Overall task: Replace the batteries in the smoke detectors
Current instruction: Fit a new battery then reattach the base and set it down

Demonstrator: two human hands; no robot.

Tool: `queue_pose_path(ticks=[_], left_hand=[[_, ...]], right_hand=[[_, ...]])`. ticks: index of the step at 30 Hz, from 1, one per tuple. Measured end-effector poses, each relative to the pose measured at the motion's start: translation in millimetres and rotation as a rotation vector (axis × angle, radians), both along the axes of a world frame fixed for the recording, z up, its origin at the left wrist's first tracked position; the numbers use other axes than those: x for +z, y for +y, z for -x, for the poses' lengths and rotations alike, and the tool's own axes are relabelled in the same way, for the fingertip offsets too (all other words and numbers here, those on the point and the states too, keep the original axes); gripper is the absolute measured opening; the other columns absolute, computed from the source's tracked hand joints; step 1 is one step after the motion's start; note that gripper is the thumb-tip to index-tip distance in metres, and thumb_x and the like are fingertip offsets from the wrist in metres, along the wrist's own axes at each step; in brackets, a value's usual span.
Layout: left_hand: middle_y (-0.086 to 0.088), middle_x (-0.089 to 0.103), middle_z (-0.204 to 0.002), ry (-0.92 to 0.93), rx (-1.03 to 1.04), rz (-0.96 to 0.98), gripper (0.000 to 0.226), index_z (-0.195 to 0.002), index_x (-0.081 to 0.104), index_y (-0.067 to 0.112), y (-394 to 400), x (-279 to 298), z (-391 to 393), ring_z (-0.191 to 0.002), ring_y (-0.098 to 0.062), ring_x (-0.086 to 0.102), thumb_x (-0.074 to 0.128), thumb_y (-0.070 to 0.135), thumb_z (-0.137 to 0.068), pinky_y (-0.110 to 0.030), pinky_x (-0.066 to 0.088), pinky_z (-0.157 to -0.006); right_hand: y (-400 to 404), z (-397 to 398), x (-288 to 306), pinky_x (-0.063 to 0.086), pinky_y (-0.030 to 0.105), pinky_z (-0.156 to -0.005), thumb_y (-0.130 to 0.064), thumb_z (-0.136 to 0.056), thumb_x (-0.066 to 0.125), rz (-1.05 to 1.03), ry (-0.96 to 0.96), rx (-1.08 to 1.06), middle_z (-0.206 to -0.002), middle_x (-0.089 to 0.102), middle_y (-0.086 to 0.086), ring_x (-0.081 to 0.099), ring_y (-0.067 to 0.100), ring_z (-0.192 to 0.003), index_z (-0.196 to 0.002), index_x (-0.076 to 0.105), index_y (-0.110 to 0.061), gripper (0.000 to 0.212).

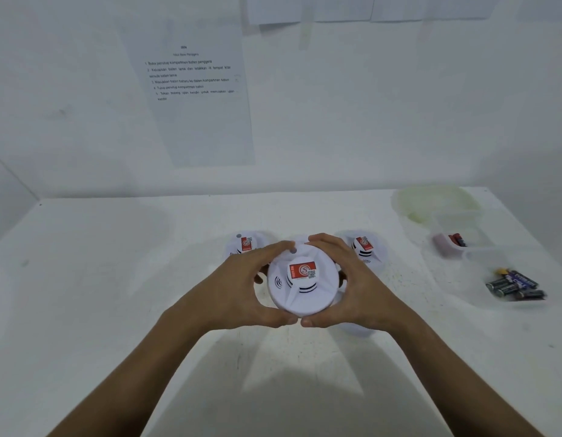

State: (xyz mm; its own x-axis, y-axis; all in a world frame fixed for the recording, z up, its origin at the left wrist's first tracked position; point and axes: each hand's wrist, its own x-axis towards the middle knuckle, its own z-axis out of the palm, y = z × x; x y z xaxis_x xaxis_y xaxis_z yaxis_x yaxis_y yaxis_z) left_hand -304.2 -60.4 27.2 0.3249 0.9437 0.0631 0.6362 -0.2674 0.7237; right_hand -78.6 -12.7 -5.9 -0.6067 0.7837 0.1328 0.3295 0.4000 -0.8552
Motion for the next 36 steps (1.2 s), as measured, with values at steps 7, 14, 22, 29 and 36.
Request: queue_pose_path(ticks=[7,14,22,29,36], left_hand=[[0.021,0.061,-0.122,-0.040,0.033,0.056,0.089,-0.136,0.046,0.042,-9.3,-9.3,7.0,-0.109,-0.009,0.059,0.088,0.050,-0.058,-0.027,0.055,-0.085],[0.019,0.063,-0.119,-0.068,0.057,0.090,0.092,-0.138,0.045,0.041,-17.8,-18.9,13.0,-0.106,-0.012,0.060,0.089,0.046,-0.057,-0.028,0.055,-0.085],[0.020,0.064,-0.116,-0.050,0.074,0.102,0.093,-0.137,0.045,0.044,-19.7,-21.1,19.7,-0.104,-0.011,0.061,0.088,0.051,-0.055,-0.028,0.056,-0.085],[0.022,0.062,-0.117,-0.056,0.082,0.114,0.095,-0.137,0.044,0.045,-19.8,-23.6,21.7,-0.103,-0.008,0.060,0.087,0.054,-0.053,-0.026,0.056,-0.084],[0.025,0.062,-0.115,-0.068,0.070,0.112,0.096,-0.138,0.043,0.044,-19.3,-23.1,19.7,-0.101,-0.005,0.060,0.089,0.050,-0.054,-0.021,0.055,-0.082]], right_hand=[[-14.7,5.3,-0.1,0.040,0.034,-0.110,-0.036,-0.051,0.092,-0.007,-0.034,-0.003,-0.138,0.033,-0.036,0.029,-0.009,-0.132,-0.137,0.038,-0.035,0.101],[-22.7,10.5,-4.7,0.042,0.045,-0.109,-0.046,-0.052,0.091,-0.067,-0.081,0.021,-0.129,0.029,-0.044,0.030,0.002,-0.135,-0.131,0.036,-0.049,0.097],[-25.2,16.3,-6.2,0.047,0.025,-0.102,-0.038,-0.053,0.094,-0.011,-0.056,0.007,-0.124,0.037,-0.037,0.040,-0.002,-0.124,-0.130,0.040,-0.047,0.094],[-26.1,17.7,-6.5,0.044,0.018,-0.099,-0.034,-0.055,0.094,0.011,-0.029,-0.002,-0.124,0.039,-0.037,0.042,-0.002,-0.124,-0.133,0.041,-0.038,0.095],[-27.6,17.3,-7.2,0.045,0.015,-0.097,-0.038,-0.053,0.093,0.012,-0.031,-0.029,-0.127,0.039,-0.034,0.042,-0.002,-0.124,-0.132,0.041,-0.042,0.095]])
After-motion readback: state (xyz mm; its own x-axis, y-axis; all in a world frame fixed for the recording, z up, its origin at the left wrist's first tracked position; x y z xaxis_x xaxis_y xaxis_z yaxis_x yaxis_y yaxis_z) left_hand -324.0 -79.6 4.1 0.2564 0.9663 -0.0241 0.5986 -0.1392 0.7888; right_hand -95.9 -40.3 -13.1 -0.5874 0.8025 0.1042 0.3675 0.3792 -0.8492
